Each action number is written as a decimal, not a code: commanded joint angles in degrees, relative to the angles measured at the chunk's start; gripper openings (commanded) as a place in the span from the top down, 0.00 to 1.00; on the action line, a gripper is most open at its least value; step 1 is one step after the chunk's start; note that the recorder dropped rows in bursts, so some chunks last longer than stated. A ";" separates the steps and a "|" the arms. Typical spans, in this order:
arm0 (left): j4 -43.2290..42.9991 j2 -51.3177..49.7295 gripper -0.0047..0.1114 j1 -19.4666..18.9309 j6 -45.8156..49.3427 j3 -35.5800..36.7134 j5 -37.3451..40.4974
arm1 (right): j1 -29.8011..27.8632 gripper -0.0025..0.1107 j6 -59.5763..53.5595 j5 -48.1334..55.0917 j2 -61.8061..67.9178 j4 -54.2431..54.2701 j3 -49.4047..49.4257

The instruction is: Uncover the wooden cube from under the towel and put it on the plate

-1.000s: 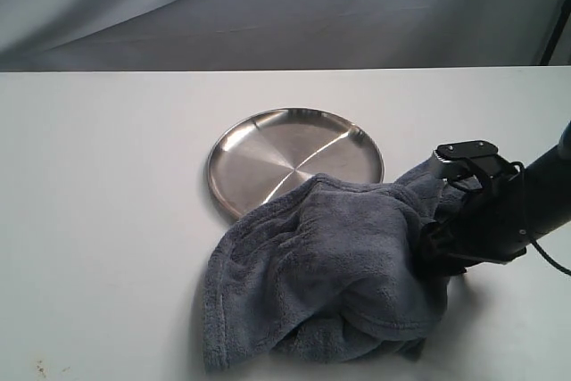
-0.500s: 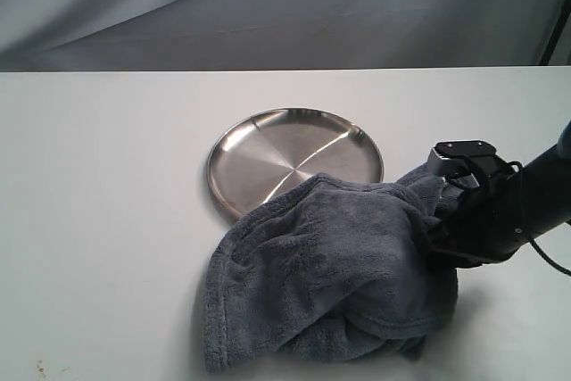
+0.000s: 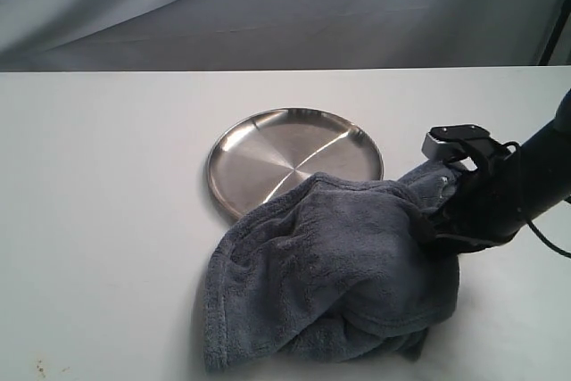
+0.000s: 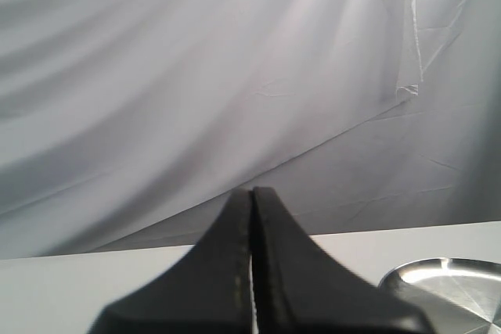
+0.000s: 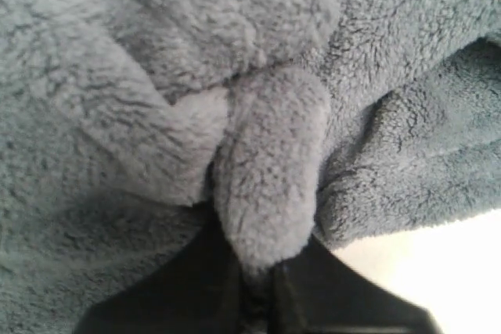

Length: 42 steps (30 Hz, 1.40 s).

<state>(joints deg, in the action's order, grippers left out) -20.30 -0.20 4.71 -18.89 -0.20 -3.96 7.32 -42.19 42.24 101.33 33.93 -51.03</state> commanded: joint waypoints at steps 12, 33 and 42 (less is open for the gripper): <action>0.04 0.20 0.96 -0.13 -0.29 0.20 -0.53 | 0.30 0.98 1.61 1.92 -11.24 -0.76 -2.42; 0.04 0.20 0.96 -0.13 -0.29 0.20 -0.53 | 0.30 0.98 1.20 2.35 -22.29 2.75 -2.42; 0.04 0.20 0.96 -0.13 -0.29 0.20 -0.53 | 0.30 0.97 6.03 1.63 -16.15 -2.84 0.40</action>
<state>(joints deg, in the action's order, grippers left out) -20.30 -0.20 4.71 -18.89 -0.20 -3.96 7.32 -37.28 45.01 82.54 31.72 -51.31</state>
